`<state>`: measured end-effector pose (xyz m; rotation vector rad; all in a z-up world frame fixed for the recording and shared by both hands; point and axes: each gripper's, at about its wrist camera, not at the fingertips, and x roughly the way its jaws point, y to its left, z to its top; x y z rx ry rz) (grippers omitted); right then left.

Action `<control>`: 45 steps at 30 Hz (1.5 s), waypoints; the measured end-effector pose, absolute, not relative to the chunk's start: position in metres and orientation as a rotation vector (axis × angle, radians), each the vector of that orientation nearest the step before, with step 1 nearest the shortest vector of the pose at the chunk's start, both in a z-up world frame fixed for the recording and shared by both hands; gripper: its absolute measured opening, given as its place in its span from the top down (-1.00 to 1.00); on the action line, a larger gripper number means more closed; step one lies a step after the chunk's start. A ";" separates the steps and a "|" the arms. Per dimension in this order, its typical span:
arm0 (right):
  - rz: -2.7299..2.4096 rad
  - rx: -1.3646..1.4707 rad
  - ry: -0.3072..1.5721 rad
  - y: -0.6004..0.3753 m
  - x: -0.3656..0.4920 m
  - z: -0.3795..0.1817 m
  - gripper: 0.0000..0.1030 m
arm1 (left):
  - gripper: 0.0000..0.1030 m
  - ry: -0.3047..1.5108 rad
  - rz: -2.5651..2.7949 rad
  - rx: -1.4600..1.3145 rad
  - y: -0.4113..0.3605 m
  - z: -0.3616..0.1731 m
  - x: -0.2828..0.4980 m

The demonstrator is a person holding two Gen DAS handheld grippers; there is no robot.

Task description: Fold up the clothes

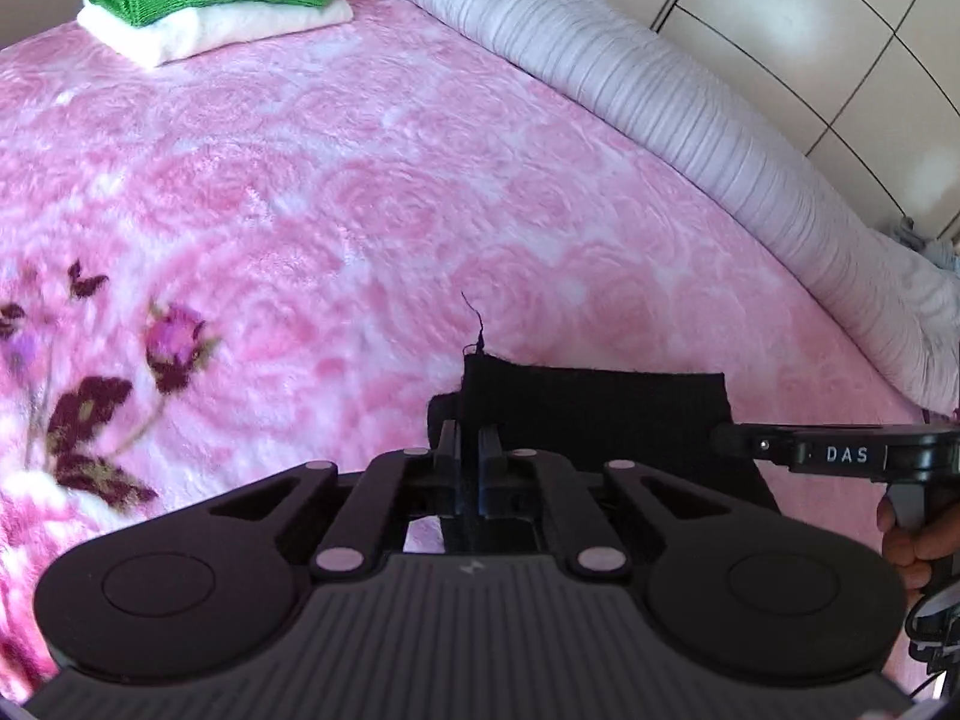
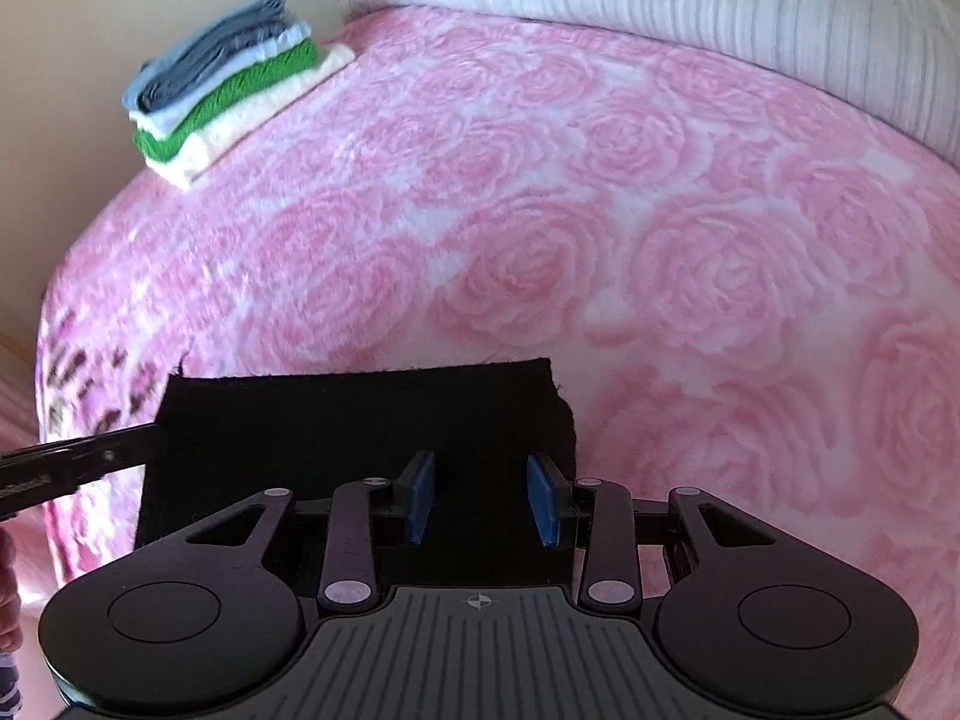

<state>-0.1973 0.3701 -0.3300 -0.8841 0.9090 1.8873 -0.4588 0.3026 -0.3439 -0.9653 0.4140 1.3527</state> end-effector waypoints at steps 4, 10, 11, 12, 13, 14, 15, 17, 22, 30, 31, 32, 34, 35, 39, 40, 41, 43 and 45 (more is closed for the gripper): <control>1.889 -0.917 0.864 0.369 -0.204 -0.331 0.31 | 0.94 0.411 1.372 -0.914 0.298 -0.333 -0.454; 1.885 -0.942 0.838 0.371 -0.213 -0.333 0.31 | 1.00 0.454 1.409 -0.953 0.298 -0.351 -0.463; 1.884 -0.948 0.831 0.371 -0.215 -0.333 0.31 | 1.00 0.498 1.422 -0.961 0.300 -0.356 -0.463; 1.879 -0.954 0.823 0.371 -0.216 -0.333 0.31 | 1.00 0.542 1.433 -0.968 0.301 -0.361 -0.464; 1.873 -0.960 0.818 0.372 -0.216 -0.333 0.31 | 1.00 0.566 1.441 -0.985 0.302 -0.366 -0.466; 1.877 -0.959 0.820 0.372 -0.216 -0.333 0.31 | 1.00 0.532 1.437 -1.025 0.300 -0.368 -0.471; 1.884 -0.957 0.817 0.372 -0.215 -0.333 0.31 | 1.00 0.499 1.442 -1.041 0.297 -0.366 -0.475; 1.896 -0.954 0.812 0.371 -0.214 -0.333 0.31 | 1.00 0.457 1.463 -1.041 0.292 -0.356 -0.478; 1.900 -0.935 0.828 0.371 -0.212 -0.334 0.31 | 1.00 0.307 1.396 -1.006 0.290 -0.316 -0.471; 1.912 -0.919 0.831 0.372 -0.211 -0.338 0.31 | 1.00 0.535 1.309 -0.898 0.315 -0.356 -0.433; 1.920 -0.914 0.828 0.371 -0.210 -0.341 0.31 | 1.00 0.521 1.316 -0.891 0.314 -0.360 -0.433; 1.931 -0.909 0.823 0.371 -0.209 -0.344 0.31 | 1.00 0.511 1.323 -0.886 0.312 -0.363 -0.433; 1.951 -0.914 0.805 0.371 -0.209 -0.349 0.30 | 1.00 0.516 1.329 -0.889 0.312 -0.360 -0.432; 1.959 -0.931 0.788 0.371 -0.210 -0.347 0.30 | 0.99 0.518 1.332 -0.891 0.312 -0.359 -0.431; 1.943 -0.916 0.798 0.366 -0.204 -0.329 0.30 | 1.00 0.500 1.349 -0.902 0.300 -0.334 -0.431; 1.937 -0.887 0.814 0.361 -0.199 -0.322 0.30 | 1.00 0.481 1.355 -0.906 0.292 -0.325 -0.432; 1.944 -0.853 0.831 0.352 -0.192 -0.313 0.30 | 1.00 0.460 1.355 -0.912 0.284 -0.315 -0.432; 1.954 -0.816 0.859 0.331 -0.177 -0.300 0.30 | 1.00 0.420 1.329 -0.928 0.262 -0.302 -0.428; 1.953 -0.831 0.872 0.302 -0.162 -0.294 0.30 | 1.00 0.434 1.312 -0.964 0.243 -0.305 -0.419</control>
